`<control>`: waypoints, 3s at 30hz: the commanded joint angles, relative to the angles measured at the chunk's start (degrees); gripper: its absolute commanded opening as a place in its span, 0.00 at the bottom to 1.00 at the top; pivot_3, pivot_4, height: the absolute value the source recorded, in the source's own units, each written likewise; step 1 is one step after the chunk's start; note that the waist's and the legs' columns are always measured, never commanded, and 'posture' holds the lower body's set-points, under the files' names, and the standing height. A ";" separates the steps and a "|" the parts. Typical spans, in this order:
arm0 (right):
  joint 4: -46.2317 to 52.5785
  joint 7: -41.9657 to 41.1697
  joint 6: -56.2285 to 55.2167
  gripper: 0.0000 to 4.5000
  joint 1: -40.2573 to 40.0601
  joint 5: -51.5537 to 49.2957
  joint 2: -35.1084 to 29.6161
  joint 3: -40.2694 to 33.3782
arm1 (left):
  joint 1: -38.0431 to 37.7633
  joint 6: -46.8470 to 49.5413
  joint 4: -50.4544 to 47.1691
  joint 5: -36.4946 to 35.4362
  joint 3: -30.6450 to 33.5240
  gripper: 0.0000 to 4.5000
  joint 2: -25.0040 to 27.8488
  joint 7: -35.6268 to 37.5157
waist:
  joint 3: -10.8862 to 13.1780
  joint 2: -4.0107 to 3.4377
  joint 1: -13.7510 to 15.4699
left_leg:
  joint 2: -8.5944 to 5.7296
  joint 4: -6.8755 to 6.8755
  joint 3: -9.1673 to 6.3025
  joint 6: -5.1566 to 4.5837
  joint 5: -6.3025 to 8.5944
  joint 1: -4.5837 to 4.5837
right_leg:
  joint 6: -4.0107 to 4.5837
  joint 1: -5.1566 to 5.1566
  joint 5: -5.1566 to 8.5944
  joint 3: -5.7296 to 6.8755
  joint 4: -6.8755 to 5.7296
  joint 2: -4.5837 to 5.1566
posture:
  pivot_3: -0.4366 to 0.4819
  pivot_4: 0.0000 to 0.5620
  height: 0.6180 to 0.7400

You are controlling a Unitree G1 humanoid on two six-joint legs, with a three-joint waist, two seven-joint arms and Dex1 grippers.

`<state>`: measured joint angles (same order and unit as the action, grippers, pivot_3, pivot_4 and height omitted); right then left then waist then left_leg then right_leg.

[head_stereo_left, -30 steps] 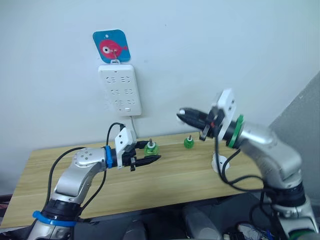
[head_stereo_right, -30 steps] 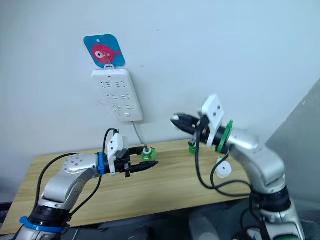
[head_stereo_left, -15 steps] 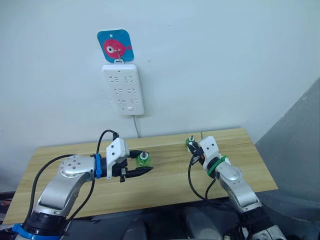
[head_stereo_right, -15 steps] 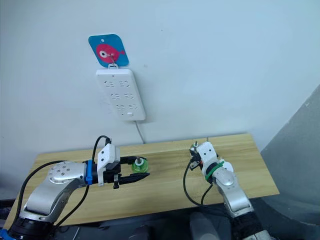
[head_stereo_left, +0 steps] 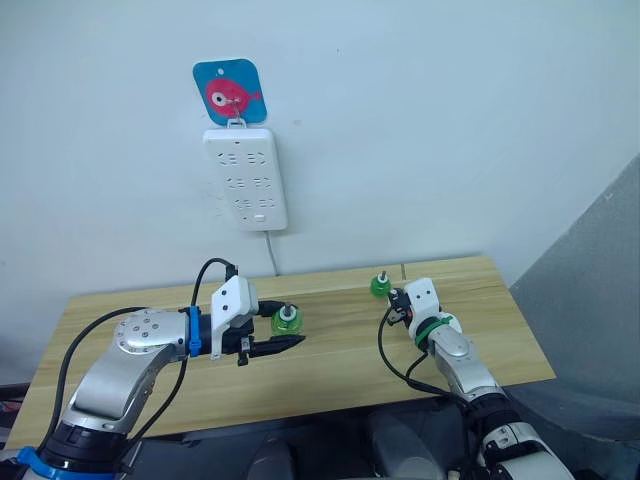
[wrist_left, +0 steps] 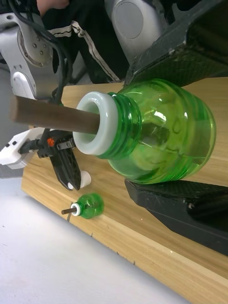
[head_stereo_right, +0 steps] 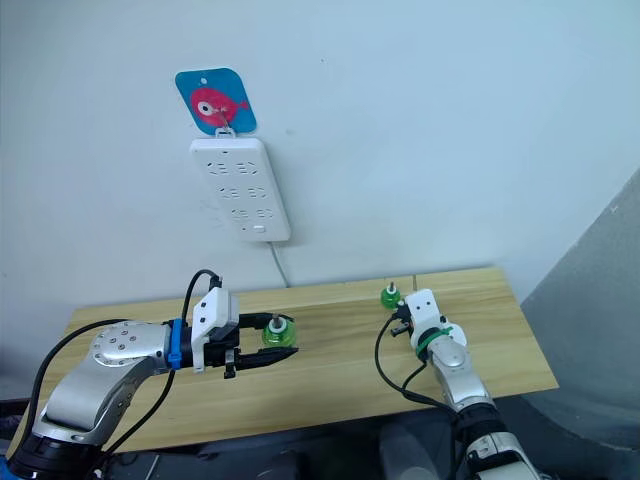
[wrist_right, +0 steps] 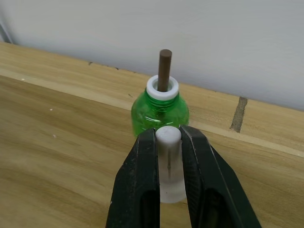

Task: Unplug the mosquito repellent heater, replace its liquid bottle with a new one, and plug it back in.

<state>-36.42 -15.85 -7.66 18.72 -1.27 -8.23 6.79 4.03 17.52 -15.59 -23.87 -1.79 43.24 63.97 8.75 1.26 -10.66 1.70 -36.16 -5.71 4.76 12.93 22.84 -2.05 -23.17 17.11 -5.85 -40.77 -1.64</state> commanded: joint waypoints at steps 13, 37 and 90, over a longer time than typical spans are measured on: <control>7.87 -2.08 -1.02 0.85 -2.07 -2.49 0.28 -2.99 | 2.19 0.96 -1.06 -0.70 0.31 0.51 -0.60 -0.58 | 0.01 -0.03 0.16 | 0.00 0.01 0.00 0.00 0.00 -0.01 | 0.00 0.01 0.00 -0.01 0.00 0.00 | 0.36 0.20 1.00; 61.74 -37.30 47.30 0.85 10.96 -29.32 -21.04 9.13 | 12.21 1.00 2.34 -1.50 -4.41 0.51 -5.89 2.90 | -0.07 0.06 0.91 | 0.00 0.00 -0.13 0.00 -0.01 0.09 | 0.03 0.03 0.03 0.14 0.15 -0.02 | 0.29 0.15 1.00; 55.46 -35.24 56.75 0.17 16.93 -40.20 -18.27 -5.67 | 13.21 20.56 -4.12 -19.34 4.58 1.00 -13.49 -12.81 | -1.14 0.24 0.22 | -0.04 -0.13 -0.33 0.01 -0.02 0.09 | 0.28 0.06 -0.12 0.30 -0.06 0.04 | 0.32 0.05 1.00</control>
<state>17.26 -52.21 46.04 34.03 -36.59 -26.58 4.65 15.82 34.64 -16.78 -38.91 0.80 30.47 53.79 7.61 1.50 -10.45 1.66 -36.29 -6.04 4.77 12.91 22.92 -1.76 -23.11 16.98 -5.55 -40.84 -1.61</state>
